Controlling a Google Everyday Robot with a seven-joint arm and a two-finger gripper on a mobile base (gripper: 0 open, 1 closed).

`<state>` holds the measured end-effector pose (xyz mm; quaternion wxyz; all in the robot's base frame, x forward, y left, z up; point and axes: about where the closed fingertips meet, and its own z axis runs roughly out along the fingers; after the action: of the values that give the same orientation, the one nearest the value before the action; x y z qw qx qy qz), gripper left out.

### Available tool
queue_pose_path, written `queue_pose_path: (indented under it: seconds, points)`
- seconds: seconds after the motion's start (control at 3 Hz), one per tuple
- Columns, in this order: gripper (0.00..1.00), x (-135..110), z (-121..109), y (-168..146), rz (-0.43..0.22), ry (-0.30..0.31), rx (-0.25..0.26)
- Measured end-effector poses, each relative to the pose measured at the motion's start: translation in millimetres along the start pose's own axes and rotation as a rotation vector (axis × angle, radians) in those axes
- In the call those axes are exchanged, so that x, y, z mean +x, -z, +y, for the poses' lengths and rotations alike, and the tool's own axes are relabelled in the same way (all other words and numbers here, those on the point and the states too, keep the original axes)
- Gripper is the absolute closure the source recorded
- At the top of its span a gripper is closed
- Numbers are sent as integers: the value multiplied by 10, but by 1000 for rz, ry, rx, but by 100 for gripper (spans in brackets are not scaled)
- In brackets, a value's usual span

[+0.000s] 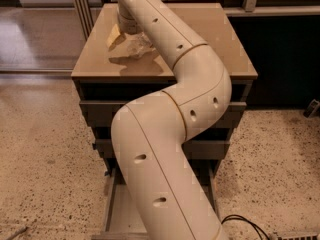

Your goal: Place water bottle into bottom drawer

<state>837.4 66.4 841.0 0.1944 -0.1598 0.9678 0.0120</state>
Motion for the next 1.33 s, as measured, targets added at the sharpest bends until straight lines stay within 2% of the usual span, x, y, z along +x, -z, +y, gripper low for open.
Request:
queue_pose_path:
  seconds: [0.33, 0.67, 1.0, 1.33]
  points:
    - [0, 16, 17, -133, 25, -20, 49]
    - [0, 18, 15, -138, 26, -22, 50]
    - [19, 17, 15, -138, 26, -22, 50]
    - [42, 17, 15, -138, 26, -22, 50]
